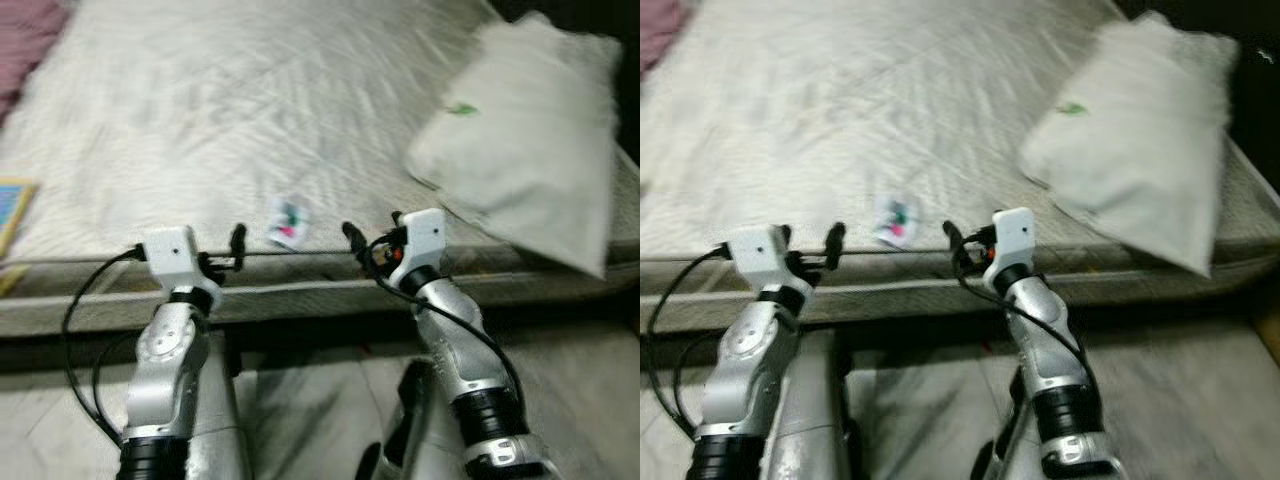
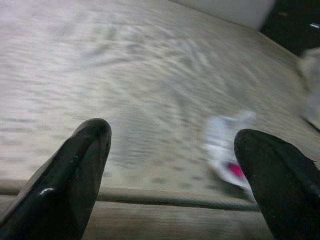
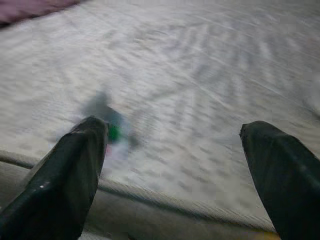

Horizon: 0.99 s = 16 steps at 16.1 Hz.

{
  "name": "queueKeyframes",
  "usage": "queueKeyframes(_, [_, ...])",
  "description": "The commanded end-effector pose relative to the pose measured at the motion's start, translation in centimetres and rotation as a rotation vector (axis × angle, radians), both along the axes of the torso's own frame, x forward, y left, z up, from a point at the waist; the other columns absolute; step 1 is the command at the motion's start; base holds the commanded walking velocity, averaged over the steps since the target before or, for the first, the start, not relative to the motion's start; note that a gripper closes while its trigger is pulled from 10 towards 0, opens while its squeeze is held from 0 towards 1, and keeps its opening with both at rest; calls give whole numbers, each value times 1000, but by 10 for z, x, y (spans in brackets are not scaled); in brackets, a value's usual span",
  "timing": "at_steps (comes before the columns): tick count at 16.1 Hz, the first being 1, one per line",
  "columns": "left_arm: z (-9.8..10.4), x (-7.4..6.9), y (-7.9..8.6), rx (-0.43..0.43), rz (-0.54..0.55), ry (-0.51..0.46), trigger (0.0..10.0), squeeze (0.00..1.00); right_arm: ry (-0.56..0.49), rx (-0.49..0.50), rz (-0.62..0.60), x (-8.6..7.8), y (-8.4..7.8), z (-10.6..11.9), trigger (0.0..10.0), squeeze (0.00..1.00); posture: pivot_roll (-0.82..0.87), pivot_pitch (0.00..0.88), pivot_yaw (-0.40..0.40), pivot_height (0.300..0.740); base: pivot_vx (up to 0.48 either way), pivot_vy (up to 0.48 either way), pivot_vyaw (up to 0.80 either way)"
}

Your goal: Clean up the room

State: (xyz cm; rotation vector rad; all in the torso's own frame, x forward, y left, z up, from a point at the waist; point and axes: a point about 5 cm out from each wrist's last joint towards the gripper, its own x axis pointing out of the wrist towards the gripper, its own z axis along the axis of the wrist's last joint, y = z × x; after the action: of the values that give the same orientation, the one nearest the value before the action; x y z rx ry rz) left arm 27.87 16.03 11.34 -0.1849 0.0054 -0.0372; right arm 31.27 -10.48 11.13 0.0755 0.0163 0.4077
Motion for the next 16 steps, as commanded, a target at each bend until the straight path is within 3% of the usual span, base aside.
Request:
queueKeyframes(1, [-4,-1,-2,-3,-6,23,10000,0,-1,-7,6,1,-2,0,10000,0,51,98,-94,482,0,0,800])
queueKeyframes(4, [-4,-1,-3,-2,-6,24,10000,0,7,-13,17,1,-1,-1,10000,0,52,99,-92,482,0,0,800])
queueKeyframes(9, [-3,-3,-2,2,-4,26,10000,0,61,-83,63,7,0,-10,10000,0,62,113,-89,482,0,0,0])
queueKeyframes(11, [-3,-4,-1,5,-1,29,10000,0,48,-134,73,8,1,-11,10000,0,69,123,-86,482,0,0,800])
queueKeyframes(16, [-4,-8,0,11,-4,41,10000,0,82,-104,61,8,0,-16,10000,0,77,128,-82,482,0,0,0])
